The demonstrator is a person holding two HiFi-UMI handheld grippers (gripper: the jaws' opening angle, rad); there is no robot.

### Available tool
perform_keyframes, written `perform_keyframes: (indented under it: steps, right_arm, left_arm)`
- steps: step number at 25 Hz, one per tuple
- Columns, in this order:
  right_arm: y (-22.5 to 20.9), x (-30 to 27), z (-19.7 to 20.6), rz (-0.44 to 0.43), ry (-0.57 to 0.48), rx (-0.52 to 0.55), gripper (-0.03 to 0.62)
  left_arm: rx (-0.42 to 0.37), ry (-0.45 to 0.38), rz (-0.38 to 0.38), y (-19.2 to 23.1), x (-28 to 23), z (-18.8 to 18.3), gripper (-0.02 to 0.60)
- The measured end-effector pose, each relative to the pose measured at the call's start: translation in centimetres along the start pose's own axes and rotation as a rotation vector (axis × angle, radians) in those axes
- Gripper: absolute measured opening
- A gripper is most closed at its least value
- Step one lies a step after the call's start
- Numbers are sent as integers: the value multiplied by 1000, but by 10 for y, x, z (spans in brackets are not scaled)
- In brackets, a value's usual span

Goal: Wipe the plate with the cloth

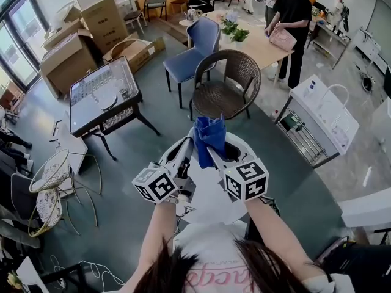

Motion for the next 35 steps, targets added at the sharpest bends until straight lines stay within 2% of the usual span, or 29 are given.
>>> perform_keyframes:
  steps: [11,18,22,25,30,34,35]
  right_arm:
    - [-33,33,59,102,169,3,133]
    - [-54,63,88,174,229,-22,133]
    - [-67,78,95,238,225,-57,133]
    - [-75,91,83,280,170,-87,133]
    - [-78,105,38,273,38,-61,133]
    - [-70,110,3,173,-41,0,133]
    - [-67,111,-5,129,-60,15,133]
  left_arm:
    - [-3,-7,-3,2,3,-3,21]
    - [-69,16,-8,-3,8,4,21]
    - [-134,-5,10,-9,11,1,21]
    - [-253,-22,30,-18,12,-4,21]
    - [-564,-45,126,-43,9,-19,21]
    - [-854,-73,208,-73,7,-25,21]
    - [-953,-46,222,-77,9,-24,21]
Point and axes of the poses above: the fingertips, and each gripper's own axes: x backward along the fingers, y to its left, z out of its underside, the point moved 4 cm from there along x, backward along the fingers, and after that the axes turned 2 degrees about -x, right-handed, at the moved point
